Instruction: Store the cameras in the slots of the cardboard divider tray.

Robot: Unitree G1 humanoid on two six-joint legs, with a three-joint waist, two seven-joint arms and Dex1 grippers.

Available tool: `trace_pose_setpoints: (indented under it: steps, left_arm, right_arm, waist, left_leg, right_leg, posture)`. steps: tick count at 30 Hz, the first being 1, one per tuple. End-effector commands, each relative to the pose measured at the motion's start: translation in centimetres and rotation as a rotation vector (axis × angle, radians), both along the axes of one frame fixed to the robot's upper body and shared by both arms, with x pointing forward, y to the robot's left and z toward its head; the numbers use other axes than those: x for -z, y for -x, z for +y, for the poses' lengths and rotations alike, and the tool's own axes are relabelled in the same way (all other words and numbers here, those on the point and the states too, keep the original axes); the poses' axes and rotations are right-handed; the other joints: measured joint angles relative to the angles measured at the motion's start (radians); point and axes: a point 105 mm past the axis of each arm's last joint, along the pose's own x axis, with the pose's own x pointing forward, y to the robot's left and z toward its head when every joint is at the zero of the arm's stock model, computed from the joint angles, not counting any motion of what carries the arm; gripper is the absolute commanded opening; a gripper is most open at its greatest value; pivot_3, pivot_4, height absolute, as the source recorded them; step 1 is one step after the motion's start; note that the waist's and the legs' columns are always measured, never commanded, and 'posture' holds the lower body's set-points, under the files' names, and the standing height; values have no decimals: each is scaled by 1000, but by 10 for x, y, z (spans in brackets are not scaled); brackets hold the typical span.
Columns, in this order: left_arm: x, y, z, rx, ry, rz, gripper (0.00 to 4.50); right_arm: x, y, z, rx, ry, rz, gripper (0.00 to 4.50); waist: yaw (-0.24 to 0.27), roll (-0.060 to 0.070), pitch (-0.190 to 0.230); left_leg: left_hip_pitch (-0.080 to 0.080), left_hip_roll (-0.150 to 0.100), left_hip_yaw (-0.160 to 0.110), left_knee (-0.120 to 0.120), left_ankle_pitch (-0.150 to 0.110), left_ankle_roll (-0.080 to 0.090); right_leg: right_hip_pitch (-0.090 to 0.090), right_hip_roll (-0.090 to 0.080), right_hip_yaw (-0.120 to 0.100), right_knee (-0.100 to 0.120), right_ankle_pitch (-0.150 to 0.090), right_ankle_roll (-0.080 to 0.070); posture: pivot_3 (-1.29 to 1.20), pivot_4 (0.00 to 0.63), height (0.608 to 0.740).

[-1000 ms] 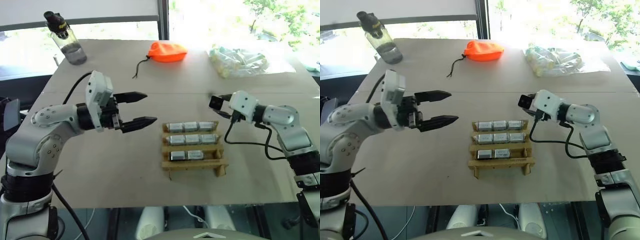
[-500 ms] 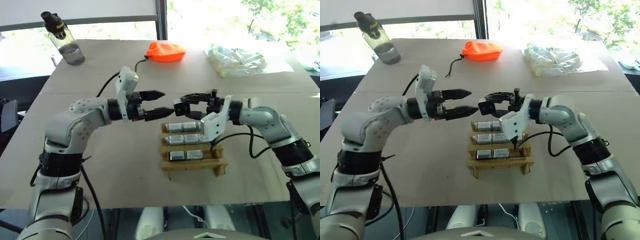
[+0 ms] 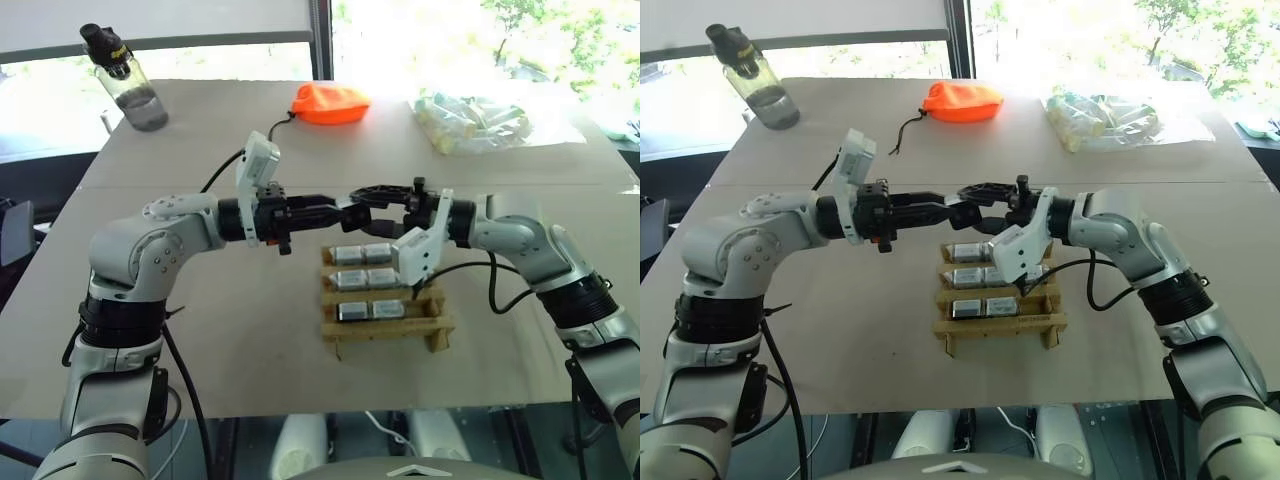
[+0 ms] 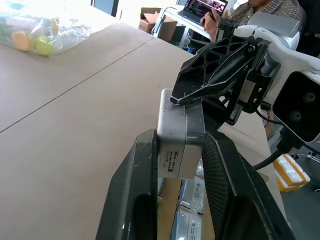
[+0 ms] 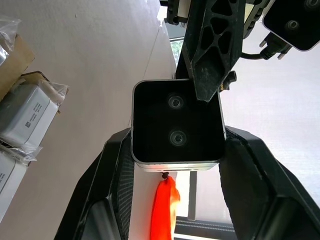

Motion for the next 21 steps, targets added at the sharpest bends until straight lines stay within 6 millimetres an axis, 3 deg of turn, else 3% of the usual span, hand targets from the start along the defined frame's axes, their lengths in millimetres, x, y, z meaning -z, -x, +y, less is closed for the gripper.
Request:
trace_pose_setpoints:
  steps: [1,3,4,7,10,12,16,21]
  left_arm:
    - [-12,2,-1,15,6,-56,668]
    - [-11,1,-2,16,3,-62,668]
    - [-11,1,-2,17,2,-64,668]
    - [-10,1,-4,26,-2,-76,668]
    - [-11,1,-4,28,-3,-91,668]
    - [-12,0,-3,20,-2,-108,668]
    - [-12,9,-14,72,-15,-172,668]
    - [0,28,-36,150,-50,-255,668]
  right_arm:
    - [-14,8,4,-31,-45,-42,1860]
    - [-11,7,1,-9,-53,-7,1860]
    - [-10,8,1,-4,-63,10,2912]
    - [-7,11,-2,5,-105,84,4312]
    - [6,18,-8,-11,-30,126,4418]
    - [9,17,-23,36,-30,179,4418]
    - [6,7,-80,215,-126,424,4418]
    - [11,18,-155,373,-442,910,4418]
  waist:
    - [0,0,0]
    - [0,0,0]
    - [1,0,0]
    - [1,0,0]
    - [1,0,0]
    - [4,0,0]
    - [14,-1,0]
    - [26,-1,0]
  left_leg:
    - [0,0,0,0,0,0]
    - [0,0,0,0,0,0]
    - [0,0,0,0,0,0]
    - [0,0,0,0,0,0]
    - [0,0,0,0,0,0]
    - [0,0,0,0,0,0]
    - [-1,0,-2,0,0,0]
    - [-1,0,-2,0,0,0]
  right_leg:
    - [0,0,0,0,0,0]
    - [0,0,0,0,0,0]
    - [0,0,0,0,0,0]
    - [0,0,0,0,0,0]
    - [0,0,0,0,0,0]
    - [0,0,0,0,0,0]
    - [1,-1,-1,-1,0,0]
    - [2,-1,-1,-1,0,0]
  posture:
    - [0,150,740]
    - [0,150,740]
    - [0,150,740]
    - [0,150,740]
    - [0,150,740]
    - [0,150,740]
    - [0,150,740]
    - [0,150,740]
